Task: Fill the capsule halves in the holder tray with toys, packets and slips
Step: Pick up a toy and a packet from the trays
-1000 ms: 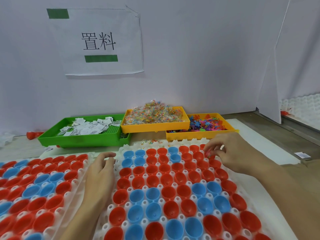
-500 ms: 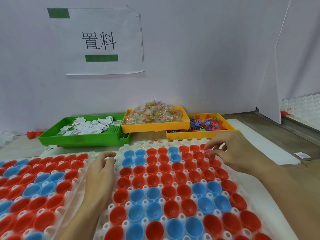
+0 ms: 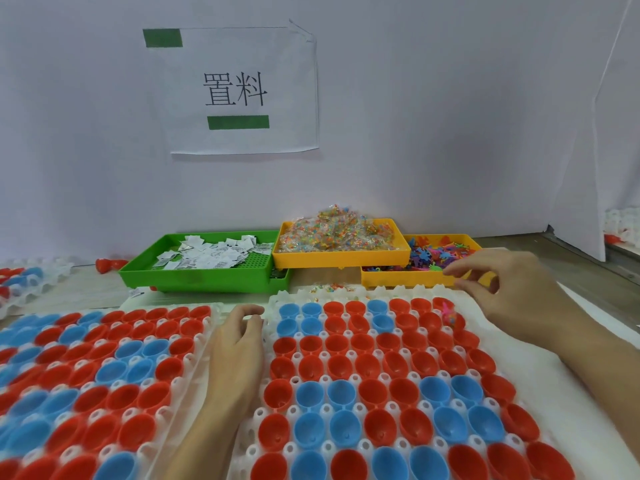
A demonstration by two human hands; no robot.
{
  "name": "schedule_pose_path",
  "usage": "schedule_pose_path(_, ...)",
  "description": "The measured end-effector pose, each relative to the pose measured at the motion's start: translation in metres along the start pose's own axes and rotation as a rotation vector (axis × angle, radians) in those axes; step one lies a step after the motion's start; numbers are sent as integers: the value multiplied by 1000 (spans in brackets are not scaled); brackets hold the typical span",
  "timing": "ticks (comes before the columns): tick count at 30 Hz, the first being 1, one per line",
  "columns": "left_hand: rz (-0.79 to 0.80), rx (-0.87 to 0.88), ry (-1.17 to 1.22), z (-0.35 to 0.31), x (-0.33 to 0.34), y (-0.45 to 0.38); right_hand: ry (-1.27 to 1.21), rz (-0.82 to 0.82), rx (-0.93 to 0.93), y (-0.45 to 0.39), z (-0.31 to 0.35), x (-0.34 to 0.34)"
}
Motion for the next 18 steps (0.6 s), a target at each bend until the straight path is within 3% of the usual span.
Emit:
schedule_pose_path(3,-27,-8,36,0,-1,0,-4,30,-120,-20,52,4)
schedule_pose_path(8,-22,-29,53,0,-2,1,-36,314,-262,-67,160,72)
schedule_pose_path(12,-38,-17,75,2,-2,0,-14,432,-257,-98,212,150)
schedule_pose_path(18,-50,4,100,5,-1,-2,23,438,-143,-131,240,223)
Point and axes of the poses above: each hand's wrist, its own y-axis away from the middle knuckle, its own x-axis out of the palm, z = x × y, the point moved 5 cm from there along -y, towards the middle knuckle, and after that the axes turned 12 degrees about x, right-handed, at the moved point
